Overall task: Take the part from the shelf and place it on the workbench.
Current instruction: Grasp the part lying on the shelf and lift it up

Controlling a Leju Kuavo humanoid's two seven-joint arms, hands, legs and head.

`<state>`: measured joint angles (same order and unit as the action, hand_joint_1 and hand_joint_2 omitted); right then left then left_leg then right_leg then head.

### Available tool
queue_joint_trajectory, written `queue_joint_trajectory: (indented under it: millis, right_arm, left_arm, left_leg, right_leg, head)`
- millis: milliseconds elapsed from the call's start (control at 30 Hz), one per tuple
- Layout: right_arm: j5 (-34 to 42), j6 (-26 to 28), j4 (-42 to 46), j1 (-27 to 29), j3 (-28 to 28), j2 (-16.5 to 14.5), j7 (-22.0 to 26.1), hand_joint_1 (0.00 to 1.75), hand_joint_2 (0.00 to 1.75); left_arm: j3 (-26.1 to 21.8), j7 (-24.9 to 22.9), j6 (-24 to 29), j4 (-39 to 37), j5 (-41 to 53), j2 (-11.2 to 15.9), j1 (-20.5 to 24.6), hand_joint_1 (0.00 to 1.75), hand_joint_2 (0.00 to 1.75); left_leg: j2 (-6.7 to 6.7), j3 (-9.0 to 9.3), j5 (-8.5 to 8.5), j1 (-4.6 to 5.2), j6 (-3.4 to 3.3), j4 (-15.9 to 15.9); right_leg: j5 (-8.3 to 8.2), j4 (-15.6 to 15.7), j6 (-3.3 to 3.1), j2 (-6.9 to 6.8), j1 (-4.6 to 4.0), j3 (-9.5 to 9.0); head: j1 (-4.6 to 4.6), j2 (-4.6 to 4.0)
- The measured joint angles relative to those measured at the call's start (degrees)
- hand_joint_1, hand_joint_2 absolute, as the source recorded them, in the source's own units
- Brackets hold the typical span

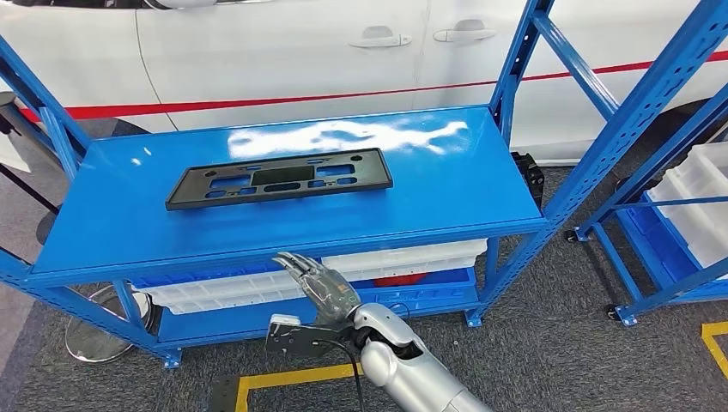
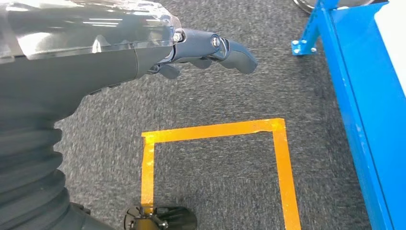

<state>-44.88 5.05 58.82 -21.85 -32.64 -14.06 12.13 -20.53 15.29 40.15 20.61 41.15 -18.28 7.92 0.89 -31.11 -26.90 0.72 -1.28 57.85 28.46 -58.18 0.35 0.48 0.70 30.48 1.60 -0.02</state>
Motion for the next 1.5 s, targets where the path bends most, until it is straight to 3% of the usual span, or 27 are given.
queue_joint_trajectory:
  millis: [433, 600, 900, 1333, 1433, 1500]
  right_arm:
    - [-5.9, 3.8, -9.9, -5.4, -0.6, -0.9, -2.2, 0.0, 1.75]
    - [-8.5, 5.4, -13.6, -8.5, -0.6, -1.5, -3.8, 0.0, 1.75]
    - [-8.8, 6.7, -13.9, -13.4, -0.5, -2.0, -4.9, 0.0, 1.75]
    - [-9.6, 6.1, -12.2, -11.5, -0.2, -1.3, -4.5, 0.0, 1.75]
    - [-8.4, 6.5, -13.0, -10.7, -0.2, -1.2, -2.5, 0.0, 1.75]
    - [-7.1, 6.6, -13.7, -10.1, -0.1, -1.1, -1.0, 0.0, 1.75]
  left_arm:
    - [-0.5, -4.1, 0.0, -0.4, -0.8, -0.1, 0.1, 0.0, 1.75]
    - [0.7, -4.9, 0.0, -1.6, -5.6, -0.2, 0.5, 0.0, 1.75]
    - [3.7, -5.9, 0.0, -2.2, -9.2, -0.2, 1.0, 0.0, 1.75]
    - [3.6, -5.8, 0.0, -2.2, -5.0, 0.0, -0.4, 0.0, 1.75]
    - [1.8, -9.9, 0.0, -2.8, -5.1, 0.0, -0.6, 0.0, 1.75]
    - [0.9, -17.7, 0.0, -3.8, -5.3, -0.1, -0.1, 0.0, 1.75]
  left_leg:
    - [0.01, -0.03, 0.0, 0.01, 0.0, 0.0]
    - [0.01, -0.03, 0.0, 0.01, 0.0, 0.0]
    - [0.01, -0.03, 0.0, 0.01, -0.01, 0.0]
    - [0.01, -0.05, -0.01, 0.01, -0.02, 0.0]
    - [0.01, -0.05, -0.01, 0.01, -0.02, 0.0]
    - [0.01, -0.05, -0.01, 0.0, -0.02, 0.0]
  right_leg:
    - [0.0, 0.0, 0.01, -0.02, 0.0, 0.0]
    - [-0.01, 0.0, 0.01, -0.02, 0.0, 0.0]
    - [-0.01, 0.0, 0.01, -0.02, 0.0, 0.01]
    - [-0.01, 0.0, 0.01, -0.02, 0.0, 0.01]
    - [-0.01, 0.0, 0.02, -0.02, 0.0, 0.03]
    - [-0.01, 0.0, 0.02, -0.02, 0.0, 0.04]
  head:
    - [0.0, 0.0]
    - [0.0, 0.0]
    - [0.0, 0.0]
    - [0.0, 0.0]
    - [0.0, 0.0]
    - [0.0, 0.0]
